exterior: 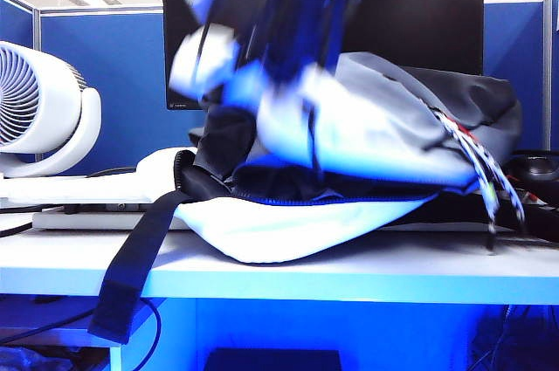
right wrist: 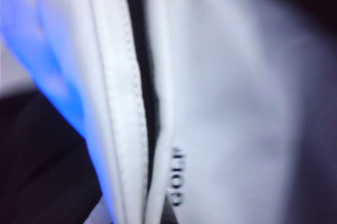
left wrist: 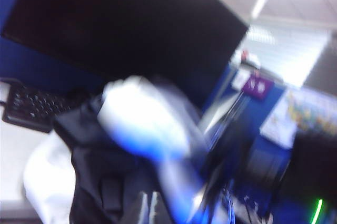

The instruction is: Take the gray clothes out of the backpack.

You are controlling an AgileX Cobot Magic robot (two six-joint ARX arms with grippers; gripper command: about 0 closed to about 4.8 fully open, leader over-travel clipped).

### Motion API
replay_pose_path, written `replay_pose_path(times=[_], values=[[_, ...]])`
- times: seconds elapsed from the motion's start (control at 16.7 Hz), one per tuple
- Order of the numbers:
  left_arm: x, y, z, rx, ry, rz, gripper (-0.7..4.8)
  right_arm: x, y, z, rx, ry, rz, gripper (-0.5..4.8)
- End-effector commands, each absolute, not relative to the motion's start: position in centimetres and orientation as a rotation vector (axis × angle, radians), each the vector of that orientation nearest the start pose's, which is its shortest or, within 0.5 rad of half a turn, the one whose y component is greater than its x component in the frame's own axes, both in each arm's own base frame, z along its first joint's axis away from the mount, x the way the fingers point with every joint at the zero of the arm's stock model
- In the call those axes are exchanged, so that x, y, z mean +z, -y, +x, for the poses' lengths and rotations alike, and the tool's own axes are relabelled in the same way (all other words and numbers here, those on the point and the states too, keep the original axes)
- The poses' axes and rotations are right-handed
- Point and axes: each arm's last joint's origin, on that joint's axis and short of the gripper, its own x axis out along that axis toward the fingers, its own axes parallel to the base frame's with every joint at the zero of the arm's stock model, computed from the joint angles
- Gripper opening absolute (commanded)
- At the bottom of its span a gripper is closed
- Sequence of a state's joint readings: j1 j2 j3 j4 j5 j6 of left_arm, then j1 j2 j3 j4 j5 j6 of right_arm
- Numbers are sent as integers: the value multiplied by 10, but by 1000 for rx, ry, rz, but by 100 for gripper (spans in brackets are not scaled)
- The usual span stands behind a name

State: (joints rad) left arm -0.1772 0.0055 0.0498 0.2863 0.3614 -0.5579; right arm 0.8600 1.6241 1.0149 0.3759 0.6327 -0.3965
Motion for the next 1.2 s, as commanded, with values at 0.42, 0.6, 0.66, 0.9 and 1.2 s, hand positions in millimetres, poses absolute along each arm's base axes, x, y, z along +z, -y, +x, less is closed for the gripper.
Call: replay_pose_path(times=[0.42,0.6,0.66,0.9,1.2], values=[[211,34,94,-701,210,-231,25,356,-185,236,300,82,-30,-1],[221,60,122,-755,126,-48,45,338,-199,242,447,-32,59,-1],[223,74,138,-762,129,44,175,337,-200,242,464,-39,75,-1],[228,144,245,-656,73,67,479,357,-189,230,453,21,105,-1],[223,186,316,-677,28,10,479,376,-170,217,427,71,129,-1]])
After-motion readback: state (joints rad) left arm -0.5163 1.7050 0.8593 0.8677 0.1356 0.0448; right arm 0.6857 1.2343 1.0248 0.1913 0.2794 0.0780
